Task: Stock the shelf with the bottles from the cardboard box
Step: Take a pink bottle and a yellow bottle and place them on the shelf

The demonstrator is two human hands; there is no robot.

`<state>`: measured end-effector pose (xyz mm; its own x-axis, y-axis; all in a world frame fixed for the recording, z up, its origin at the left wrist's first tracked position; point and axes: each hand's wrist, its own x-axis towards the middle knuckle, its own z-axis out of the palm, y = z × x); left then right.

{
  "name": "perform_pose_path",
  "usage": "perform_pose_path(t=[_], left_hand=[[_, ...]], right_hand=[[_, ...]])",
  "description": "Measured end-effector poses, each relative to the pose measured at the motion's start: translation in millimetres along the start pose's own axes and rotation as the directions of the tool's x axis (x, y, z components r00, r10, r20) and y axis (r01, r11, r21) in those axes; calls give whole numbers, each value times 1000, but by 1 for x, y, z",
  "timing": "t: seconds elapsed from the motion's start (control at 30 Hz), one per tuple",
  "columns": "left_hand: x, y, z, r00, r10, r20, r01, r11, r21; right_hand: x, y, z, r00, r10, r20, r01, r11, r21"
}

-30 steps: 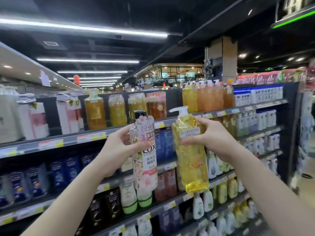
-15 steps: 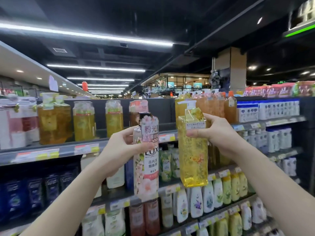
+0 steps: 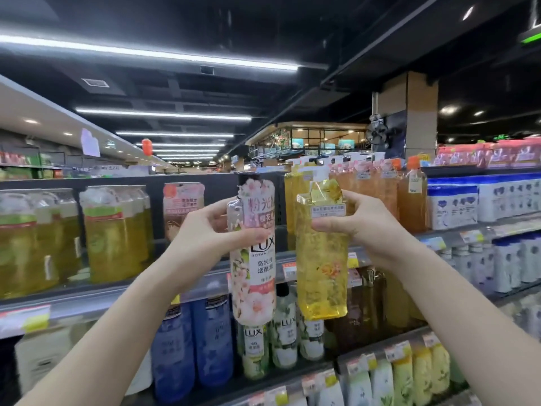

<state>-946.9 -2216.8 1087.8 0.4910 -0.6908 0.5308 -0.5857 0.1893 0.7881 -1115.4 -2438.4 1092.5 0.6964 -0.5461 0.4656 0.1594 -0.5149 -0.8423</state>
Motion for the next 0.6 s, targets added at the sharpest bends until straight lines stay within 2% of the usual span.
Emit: perform_pose_path(t=[0.23, 0.37, 0.6], left_hand=[[52, 2, 44, 996, -18, -93, 22, 999, 42], [78, 3, 68, 990, -26, -140, 38, 996, 86], [108, -6, 99, 978, -21, -209, 41, 995, 90]], right_hand=[[83, 24, -47, 999, -49, -15, 50, 992, 120], [132, 37, -63, 993, -114, 10, 112, 986, 125], [193, 79, -67, 991, -108, 78, 94, 983, 160]])
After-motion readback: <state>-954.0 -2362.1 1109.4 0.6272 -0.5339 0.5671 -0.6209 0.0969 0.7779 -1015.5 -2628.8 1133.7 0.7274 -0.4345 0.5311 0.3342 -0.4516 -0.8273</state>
